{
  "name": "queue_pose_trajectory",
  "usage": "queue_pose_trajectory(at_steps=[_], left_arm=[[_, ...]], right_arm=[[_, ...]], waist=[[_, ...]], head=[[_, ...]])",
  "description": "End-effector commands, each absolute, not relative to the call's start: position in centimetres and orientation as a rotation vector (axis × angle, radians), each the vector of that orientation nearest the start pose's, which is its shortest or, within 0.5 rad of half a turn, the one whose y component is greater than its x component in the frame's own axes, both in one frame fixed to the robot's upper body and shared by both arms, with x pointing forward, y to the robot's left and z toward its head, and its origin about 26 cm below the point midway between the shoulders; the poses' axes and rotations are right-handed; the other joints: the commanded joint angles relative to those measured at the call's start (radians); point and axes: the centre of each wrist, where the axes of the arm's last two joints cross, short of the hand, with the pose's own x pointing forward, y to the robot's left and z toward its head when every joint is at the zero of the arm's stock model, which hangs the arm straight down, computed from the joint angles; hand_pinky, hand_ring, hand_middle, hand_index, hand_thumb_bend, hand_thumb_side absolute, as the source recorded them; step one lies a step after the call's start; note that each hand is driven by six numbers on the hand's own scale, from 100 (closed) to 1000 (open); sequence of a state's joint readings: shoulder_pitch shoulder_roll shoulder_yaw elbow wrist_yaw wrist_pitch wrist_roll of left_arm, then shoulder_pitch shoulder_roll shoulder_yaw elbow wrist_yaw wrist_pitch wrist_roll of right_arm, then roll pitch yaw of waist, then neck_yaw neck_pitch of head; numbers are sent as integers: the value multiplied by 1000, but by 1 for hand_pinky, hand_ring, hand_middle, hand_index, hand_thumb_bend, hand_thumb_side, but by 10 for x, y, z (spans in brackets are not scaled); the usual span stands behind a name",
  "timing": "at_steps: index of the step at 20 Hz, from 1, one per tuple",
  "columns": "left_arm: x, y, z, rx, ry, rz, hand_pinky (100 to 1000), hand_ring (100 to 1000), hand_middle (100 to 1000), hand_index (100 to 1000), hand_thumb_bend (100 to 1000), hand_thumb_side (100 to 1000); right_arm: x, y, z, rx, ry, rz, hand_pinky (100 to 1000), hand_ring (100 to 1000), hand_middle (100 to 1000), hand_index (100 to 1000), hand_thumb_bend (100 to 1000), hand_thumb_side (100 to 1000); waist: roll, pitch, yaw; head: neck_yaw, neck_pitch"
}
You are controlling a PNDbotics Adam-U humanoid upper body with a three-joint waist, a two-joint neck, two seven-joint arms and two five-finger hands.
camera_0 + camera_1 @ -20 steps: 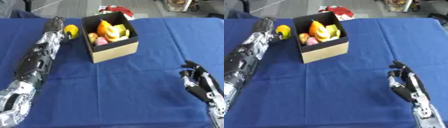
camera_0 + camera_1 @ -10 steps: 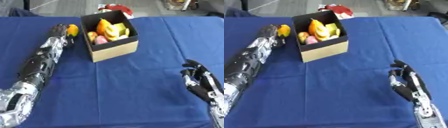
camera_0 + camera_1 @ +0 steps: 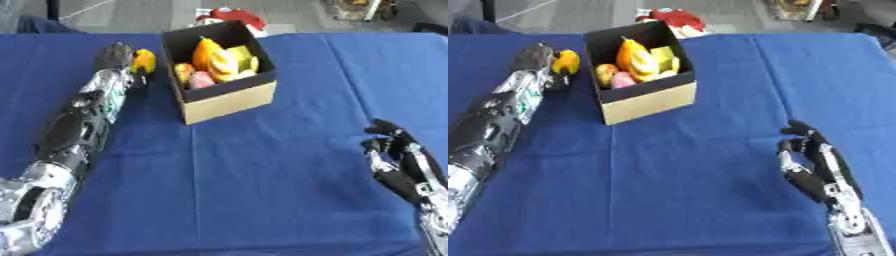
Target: Pick up objects on the table and place them in the box.
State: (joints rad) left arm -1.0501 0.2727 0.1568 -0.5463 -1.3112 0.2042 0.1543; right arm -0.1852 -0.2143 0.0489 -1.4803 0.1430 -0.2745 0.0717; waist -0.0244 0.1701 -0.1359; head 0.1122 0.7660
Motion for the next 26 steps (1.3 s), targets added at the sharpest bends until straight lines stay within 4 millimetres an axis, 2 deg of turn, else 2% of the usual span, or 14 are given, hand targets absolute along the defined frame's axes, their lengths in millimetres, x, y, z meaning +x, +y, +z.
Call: queue_pose_trajectory(at_steps=[1, 6, 9, 13, 15, 18, 19, 20, 21, 22, 26], left_arm=[[509, 268, 172, 1426, -1336, -834, 524, 368, 281, 509, 100, 235], [510, 266, 203, 1392, -1501, -804, 515, 361, 267, 501, 100, 275], [508, 248, 227, 1359, -1639, -830, 521, 368, 276, 506, 100, 258], [502, 212, 243, 1267, -1793, -955, 538, 385, 300, 521, 100, 218], [499, 197, 239, 1222, -1822, -1057, 552, 401, 320, 535, 100, 199], [497, 181, 222, 1153, -1803, -1232, 581, 452, 385, 587, 100, 194], [497, 179, 215, 1131, -1786, -1277, 613, 495, 445, 635, 100, 190], [497, 179, 210, 1113, -1767, -1314, 613, 495, 445, 635, 100, 190], [498, 181, 206, 1098, -1745, -1350, 651, 552, 524, 705, 130, 173], [499, 183, 202, 1089, -1723, -1384, 661, 567, 543, 721, 156, 173], [500, 188, 201, 1087, -1685, -1444, 661, 567, 543, 721, 156, 173]], right_arm=[[326, -273, 31, -156, -1918, 467, 751, 673, 739, 884, 100, 263], [325, -274, 31, -161, -1914, 466, 751, 672, 739, 884, 100, 264], [325, -275, 31, -164, -1913, 467, 751, 672, 739, 884, 100, 265], [326, -272, 31, -154, -1916, 478, 751, 673, 739, 884, 100, 266], [325, -273, 31, -155, -1915, 477, 751, 672, 739, 884, 100, 265], [326, -273, 31, -157, -1915, 476, 751, 673, 739, 884, 100, 266], [326, -273, 31, -156, -1916, 474, 751, 673, 739, 884, 100, 266], [326, -273, 31, -156, -1917, 474, 751, 673, 739, 884, 100, 266], [325, -273, 31, -157, -1916, 473, 750, 673, 739, 883, 100, 264], [325, -273, 31, -158, -1914, 472, 750, 673, 739, 883, 100, 264], [325, -274, 31, -160, -1913, 471, 750, 673, 739, 883, 100, 264]], waist=[[-3, -5, 3], [0, -9, 6], [3, -11, 8], [5, -12, 7], [5, -12, 6], [4, -12, 6], [4, -11, 6], [4, -11, 6], [5, -11, 6], [5, -10, 6], [6, -10, 6]], head=[[-2, 4], [-7, 4], [-3, 4], [3, 4], [6, 4], [6, 4], [6, 4], [5, 4], [5, 4], [4, 4], [4, 4]])
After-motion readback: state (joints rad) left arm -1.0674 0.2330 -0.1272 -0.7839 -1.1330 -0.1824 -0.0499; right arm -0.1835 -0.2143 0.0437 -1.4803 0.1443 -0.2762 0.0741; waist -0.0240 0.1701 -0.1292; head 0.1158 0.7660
